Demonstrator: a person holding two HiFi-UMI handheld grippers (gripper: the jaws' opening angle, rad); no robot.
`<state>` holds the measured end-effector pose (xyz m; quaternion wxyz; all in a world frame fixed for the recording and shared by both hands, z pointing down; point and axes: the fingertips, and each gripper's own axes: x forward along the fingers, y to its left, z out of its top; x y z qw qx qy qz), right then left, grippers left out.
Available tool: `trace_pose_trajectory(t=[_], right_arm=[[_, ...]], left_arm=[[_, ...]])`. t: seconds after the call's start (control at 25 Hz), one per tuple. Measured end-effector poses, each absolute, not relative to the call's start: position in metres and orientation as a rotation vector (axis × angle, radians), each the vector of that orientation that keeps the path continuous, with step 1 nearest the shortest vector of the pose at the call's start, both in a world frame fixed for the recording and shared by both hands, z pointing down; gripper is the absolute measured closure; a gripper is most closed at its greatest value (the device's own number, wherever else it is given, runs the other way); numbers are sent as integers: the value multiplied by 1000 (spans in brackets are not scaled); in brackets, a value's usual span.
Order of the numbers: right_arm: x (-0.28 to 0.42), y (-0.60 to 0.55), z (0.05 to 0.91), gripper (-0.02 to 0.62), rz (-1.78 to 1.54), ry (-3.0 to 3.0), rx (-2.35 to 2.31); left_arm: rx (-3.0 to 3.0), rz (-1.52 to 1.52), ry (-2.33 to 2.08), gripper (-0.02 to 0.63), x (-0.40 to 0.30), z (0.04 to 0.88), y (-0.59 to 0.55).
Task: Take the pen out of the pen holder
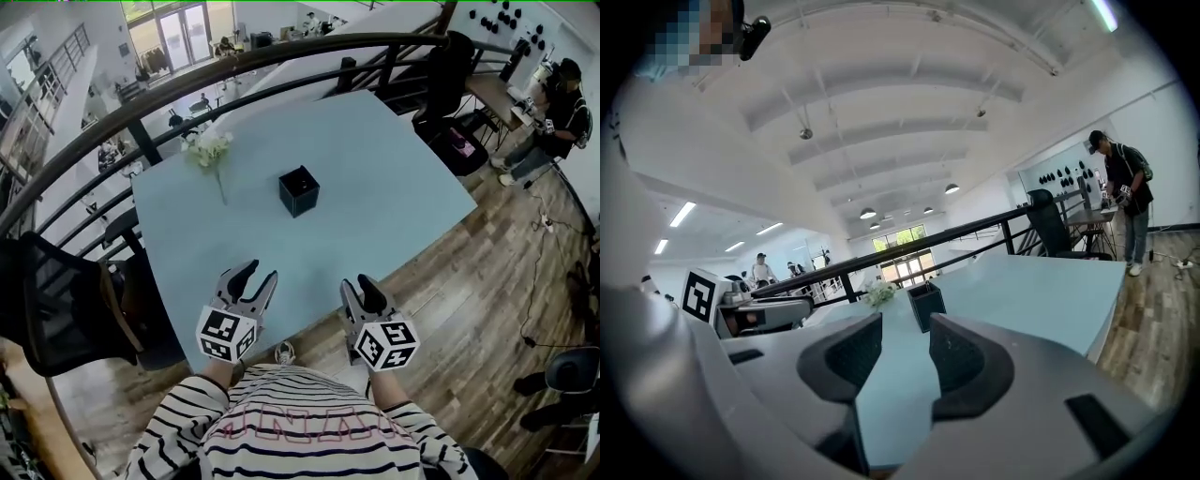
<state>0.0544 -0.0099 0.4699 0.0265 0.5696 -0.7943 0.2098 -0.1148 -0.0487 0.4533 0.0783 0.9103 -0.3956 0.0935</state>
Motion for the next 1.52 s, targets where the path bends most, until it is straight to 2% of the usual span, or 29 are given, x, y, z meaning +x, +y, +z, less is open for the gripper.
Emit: trace_pose_trajectory(t=[0.76, 1.52], right_arm=[[49, -108, 495, 443, 679, -2450, 1672], [90, -205, 506, 443, 732, -2535, 1408]], left_arm=[[2709, 321, -1186, 459, -111, 478, -145], [2689, 500, -1312, 459, -50, 484, -258]])
